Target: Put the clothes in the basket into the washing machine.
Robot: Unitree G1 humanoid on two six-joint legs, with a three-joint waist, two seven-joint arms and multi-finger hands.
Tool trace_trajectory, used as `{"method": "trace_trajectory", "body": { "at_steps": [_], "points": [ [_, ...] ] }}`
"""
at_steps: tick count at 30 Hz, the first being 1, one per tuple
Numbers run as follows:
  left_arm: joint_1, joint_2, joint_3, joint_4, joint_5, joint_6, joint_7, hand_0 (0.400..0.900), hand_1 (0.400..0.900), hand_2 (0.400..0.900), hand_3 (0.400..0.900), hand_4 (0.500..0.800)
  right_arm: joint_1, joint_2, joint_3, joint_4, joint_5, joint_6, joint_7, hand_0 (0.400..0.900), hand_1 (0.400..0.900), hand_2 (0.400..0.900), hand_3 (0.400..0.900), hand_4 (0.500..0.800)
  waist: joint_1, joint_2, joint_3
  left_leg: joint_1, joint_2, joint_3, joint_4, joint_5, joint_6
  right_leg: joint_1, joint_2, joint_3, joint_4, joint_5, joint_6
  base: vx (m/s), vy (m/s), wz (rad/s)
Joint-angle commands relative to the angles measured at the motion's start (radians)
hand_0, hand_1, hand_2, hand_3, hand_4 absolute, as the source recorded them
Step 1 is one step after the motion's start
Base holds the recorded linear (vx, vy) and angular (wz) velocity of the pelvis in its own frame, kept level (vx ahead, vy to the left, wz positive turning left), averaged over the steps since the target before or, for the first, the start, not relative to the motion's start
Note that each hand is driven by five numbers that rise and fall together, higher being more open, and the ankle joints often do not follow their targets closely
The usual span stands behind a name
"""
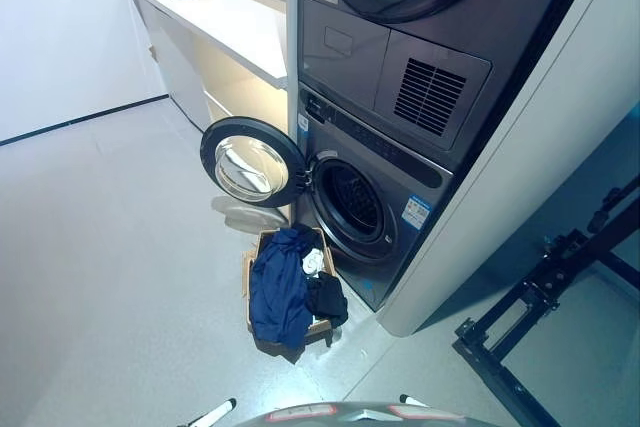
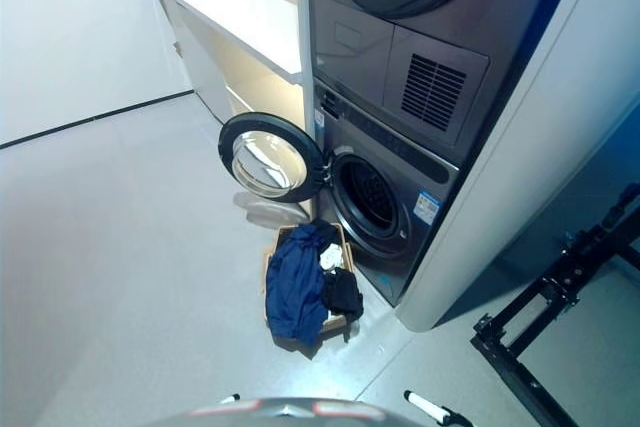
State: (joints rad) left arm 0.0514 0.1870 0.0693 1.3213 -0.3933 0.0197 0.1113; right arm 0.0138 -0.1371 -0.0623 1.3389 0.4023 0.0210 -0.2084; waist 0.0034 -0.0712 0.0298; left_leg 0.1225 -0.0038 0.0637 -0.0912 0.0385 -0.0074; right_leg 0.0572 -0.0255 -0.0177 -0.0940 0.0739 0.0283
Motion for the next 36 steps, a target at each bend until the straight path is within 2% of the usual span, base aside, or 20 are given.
{"method": "trace_trajectory", "body": {
  "at_steps": [1,5,7,10,12,16,20,22,24,28,30,32,33,34,36],
  "points": [
    [-0.087,-0.003,-0.021,0.045,-0.011,-0.016,0.011,0.900,0.900,0.900,0.900,0.800,-0.100,-0.045,-0.013,0.019,0.003,-0.031,-0.009,0.900,0.900,0.900,0.900,0.800,0.006,0.020,0.077,-0.070,-0.035,-0.032,0.129,-0.148,0.035,0.067,-0.012,-0.035,0.013,-0.107,0.077,-0.01,0.160,-0.02],
    [-0.096,0.009,-0.015,0.042,-0.019,-0.018,0.018,0.900,0.900,0.900,0.900,0.800,-0.116,-0.043,-0.024,0.004,0.025,-0.033,-0.007,0.900,0.900,0.900,0.900,0.800,0.009,0.026,0.095,-0.086,-0.041,-0.026,0.142,-0.161,0.063,-0.030,-0.019,-0.016,0.181,-0.124,0.105,-0.03,0.239,-0.15],
    [-0.107,0.022,-0.007,0.035,-0.025,-0.017,0.022,0.900,0.900,0.900,0.900,0.800,-0.126,-0.034,-0.020,-0.015,0.039,-0.035,-0.004,0.900,0.900,0.900,0.900,0.800,0.004,0.027,0.130,-0.082,-0.046,-0.019,0.147,-0.164,0.081,-0.136,-0.032,-0.014,0.380,-0.066,0.132,-0.07,0.278,-0.12],
    [-0.112,0.031,-0.004,0.034,-0.024,-0.015,0.020,0.900,0.900,0.900,0.900,0.800,-0.131,-0.029,-0.019,-0.029,0.050,-0.039,-0.005,0.900,0.900,0.900,0.900,0.800,0.000,0.026,0.155,-0.068,-0.053,-0.016,0.146,-0.168,0.096,-0.194,-0.043,-0.014,0.492,-0.035,0.124,-0.01,0.169,-0.08],
    [-0.115,0.036,-0.001,0.031,-0.027,-0.012,0.020,0.900,0.900,0.900,0.900,0.800,-0.132,-0.022,-0.018,-0.037,0.063,-0.043,-0.007,0.900,0.900,0.900,0.900,0.800,0.003,0.034,0.171,-0.055,-0.051,-0.019,0.150,-0.174,0.102,-0.233,-0.048,-0.023,0.540,-0.052,0.105,0.06,0.138,-0.05],
    [-0.126,0.035,-0.001,0.031,-0.036,-0.015,0.022,0.900,0.900,0.900,0.900,0.800,-0.137,-0.022,-0.013,-0.048,0.073,-0.048,-0.007,0.900,0.900,0.900,0.900,0.800,-0.005,0.038,0.179,-0.027,-0.058,-0.031,0.122,-0.171,0.095,-0.255,-0.015,-0.027,0.392,-0.082,0.091,0.11,0.033,0.07],
    [-0.145,0.027,-0.009,0.026,-0.051,-0.023,0.033,0.900,0.900,0.900,0.900,0.800,-0.144,-0.024,-0.014,-0.057,0.085,-0.054,-0.021,0.900,0.900,0.900,0.900,0.800,-0.014,0.033,0.189,-0.020,-0.061,-0.047,0.092,-0.168,0.077,-0.258,0.011,0.034,0.166,-0.019,0.109,0.14,-0.081,0.16],
    [-0.150,0.023,-0.015,0.023,-0.059,-0.028,0.037,0.900,0.900,0.900,0.900,0.800,-0.144,-0.027,-0.009,-0.062,0.083,-0.054,-0.022,0.900,0.900,0.900,0.900,0.800,-0.013,0.029,0.185,-0.014,-0.061,-0.059,0.083,-0.174,0.066,-0.248,0.010,0.044,0.092,0.012,0.112,0.23,-0.172,0.17],
    [-0.152,0.018,-0.019,0.026,-0.062,-0.025,0.037,0.900,0.900,0.900,0.900,0.800,-0.141,-0.029,-0.004,-0.068,0.080,-0.054,-0.023,0.900,0.900,0.900,0.900,0.800,-0.016,0.028,0.178,0.002,-0.054,-0.076,0.072,-0.180,0.053,-0.243,0.012,0.046,0.089,0.015,0.108,0.29,-0.238,0.25],
    [-0.143,-0.008,-0.025,0.028,-0.077,-0.029,0.040,0.900,0.900,0.900,0.900,0.800,-0.136,-0.046,-0.003,-0.073,0.079,-0.060,-0.025,0.900,0.900,0.900,0.900,0.800,-0.034,0.049,0.144,0.032,-0.009,-0.099,0.078,-0.195,0.022,-0.241,0.035,0.020,0.138,-0.031,0.077,0.36,-0.312,0.25],
    [-0.144,-0.018,-0.031,0.017,-0.091,-0.031,0.042,0.900,0.900,0.900,0.900,0.800,-0.140,-0.060,0.014,-0.076,0.065,-0.063,-0.022,0.900,0.900,0.900,0.900,0.800,-0.042,0.060,0.144,0.004,0.004,-0.104,0.185,-0.188,-0.001,-0.226,0.042,0.002,0.156,-0.068,0.055,0.34,-0.329,0.21],
    [-0.153,-0.025,-0.033,0.010,-0.109,-0.033,0.044,0.900,0.900,0.900,0.900,0.800,-0.145,-0.072,0.019,-0.076,0.062,-0.064,-0.025,0.900,0.900,0.900,0.900,0.800,-0.044,0.062,0.161,-0.070,0.002,-0.097,0.365,-0.147,-0.026,-0.188,0.039,-0.015,0.153,-0.088,0.038,0.20,-0.279,0.27],
    [-0.161,-0.030,-0.041,-0.008,-0.125,-0.042,0.052,0.900,0.900,0.900,0.900,0.800,-0.146,-0.079,0.020,-0.082,0.063,-0.070,-0.027,0.900,0.900,0.900,0.900,0.800,-0.042,0.058,0.182,-0.142,0.003,-0.086,0.502,-0.103,-0.038,-0.161,0.032,-0.029,0.151,-0.094,0.024,0.11,-0.294,0.45],
    [-0.171,-0.032,-0.048,-0.022,-0.131,-0.042,0.049,0.900,0.900,0.900,0.900,0.800,-0.150,-0.086,0.023,-0.087,0.062,-0.071,-0.030,0.900,0.900,0.900,0.900,0.800,-0.038,0.052,0.200,-0.192,0.004,-0.068,0.582,-0.082,-0.040,-0.148,0.027,-0.036,0.153,-0.103,0.013,0.10,-0.291,0.43],
    [-0.172,-0.034,-0.049,-0.016,-0.139,-0.040,0.050,0.900,0.900,0.900,0.900,0.800,-0.159,-0.090,0.027,-0.083,0.061,-0.067,-0.031,0.900,0.900,0.900,0.900,0.800,-0.036,0.047,0.209,-0.240,0.014,-0.041,0.624,-0.091,-0.031,-0.123,0.025,-0.045,0.149,-0.122,-0.001,0.12,-0.215,0.18]
  ]
}}
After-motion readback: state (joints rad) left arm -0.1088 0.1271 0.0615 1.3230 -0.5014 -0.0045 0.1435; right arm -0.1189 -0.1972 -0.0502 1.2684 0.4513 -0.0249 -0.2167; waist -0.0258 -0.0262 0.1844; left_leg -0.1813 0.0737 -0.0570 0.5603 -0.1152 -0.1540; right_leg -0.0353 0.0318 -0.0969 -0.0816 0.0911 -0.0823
